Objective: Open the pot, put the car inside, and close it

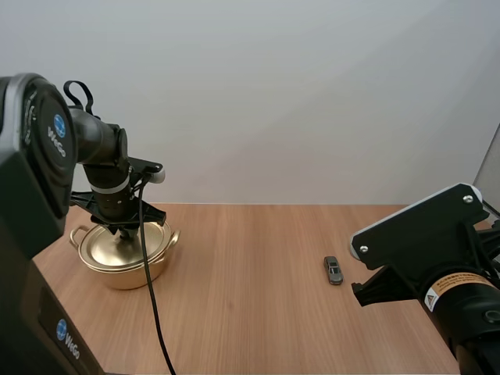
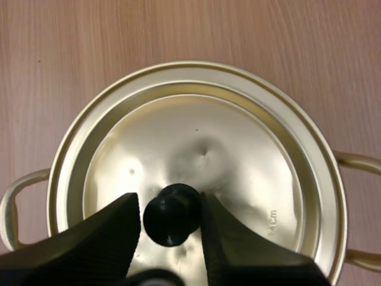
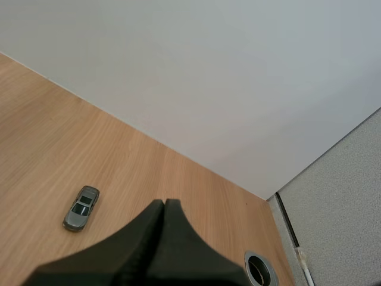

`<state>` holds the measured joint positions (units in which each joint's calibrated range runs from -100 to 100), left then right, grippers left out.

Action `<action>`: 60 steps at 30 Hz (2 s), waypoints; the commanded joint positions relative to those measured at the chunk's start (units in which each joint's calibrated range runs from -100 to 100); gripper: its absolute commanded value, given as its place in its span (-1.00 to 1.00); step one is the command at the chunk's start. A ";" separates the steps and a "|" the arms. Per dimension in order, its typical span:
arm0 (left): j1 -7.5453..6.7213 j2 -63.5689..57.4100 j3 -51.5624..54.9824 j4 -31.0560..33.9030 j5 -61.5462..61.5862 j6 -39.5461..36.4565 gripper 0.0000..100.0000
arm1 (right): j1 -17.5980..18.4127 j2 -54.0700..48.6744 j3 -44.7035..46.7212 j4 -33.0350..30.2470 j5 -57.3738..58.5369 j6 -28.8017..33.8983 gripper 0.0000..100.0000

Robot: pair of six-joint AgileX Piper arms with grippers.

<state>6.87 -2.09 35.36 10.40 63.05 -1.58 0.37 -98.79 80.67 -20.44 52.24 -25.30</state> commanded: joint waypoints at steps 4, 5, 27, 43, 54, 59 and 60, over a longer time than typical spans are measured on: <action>0.02 0.20 -0.02 0.11 -1.64 0.21 -1.00 | 0.01 0.01 -0.01 0.06 -0.04 0.04 -1.00; 0.02 0.20 -0.02 0.11 -2.00 0.21 -1.00 | 0.01 0.01 -0.01 0.06 -0.04 0.04 -1.00; 0.02 -26.04 -35.04 -17.29 24.89 7.23 -1.00 | 0.01 3.91 -0.01 1.38 -4.14 0.35 -1.00; 0.02 -32.21 -74.06 -25.93 36.95 9.49 -1.00 | 0.01 44.93 -13.31 7.31 -11.15 1.82 -1.00; 0.02 -32.21 -75.20 -25.59 36.95 9.49 -1.00 | 0.01 63.14 -31.81 12.02 0.42 1.73 -1.00; 0.02 -32.21 -75.20 -25.57 36.95 10.08 -1.00 | 0.01 69.89 -34.69 12.02 5.05 1.73 -0.40; 0.02 -32.21 -75.20 -25.57 36.95 10.30 -1.00 | 0.01 70.62 -34.85 12.02 5.22 1.73 -0.08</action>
<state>6.87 -34.31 -39.85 -15.15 100.00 8.52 0.37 -36.81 45.96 -8.41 57.06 -23.49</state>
